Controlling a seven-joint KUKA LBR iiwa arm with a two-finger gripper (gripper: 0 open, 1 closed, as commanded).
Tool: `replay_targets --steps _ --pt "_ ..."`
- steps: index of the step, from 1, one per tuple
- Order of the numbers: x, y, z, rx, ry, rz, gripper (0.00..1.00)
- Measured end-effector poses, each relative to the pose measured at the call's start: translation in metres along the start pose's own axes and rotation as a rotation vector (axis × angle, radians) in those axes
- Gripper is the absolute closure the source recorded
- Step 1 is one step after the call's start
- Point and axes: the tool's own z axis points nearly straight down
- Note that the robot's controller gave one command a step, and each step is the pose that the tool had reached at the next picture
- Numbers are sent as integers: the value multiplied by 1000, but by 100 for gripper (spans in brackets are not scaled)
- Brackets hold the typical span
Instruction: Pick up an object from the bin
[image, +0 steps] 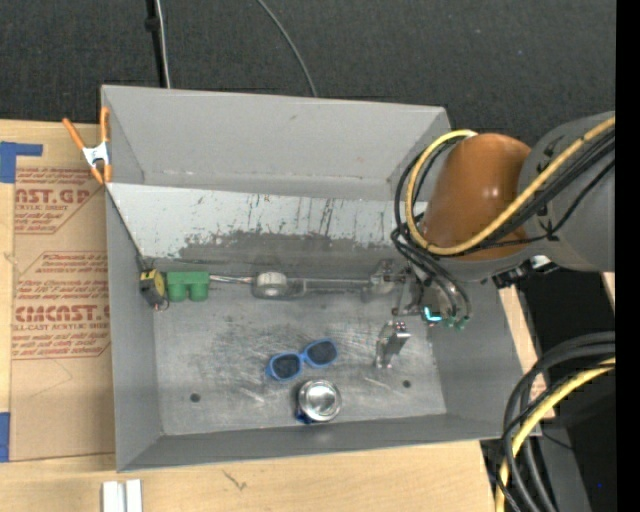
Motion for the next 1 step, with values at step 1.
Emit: replay_targets --steps 1 --pt "-27 104 88 0 -14 -57 0"
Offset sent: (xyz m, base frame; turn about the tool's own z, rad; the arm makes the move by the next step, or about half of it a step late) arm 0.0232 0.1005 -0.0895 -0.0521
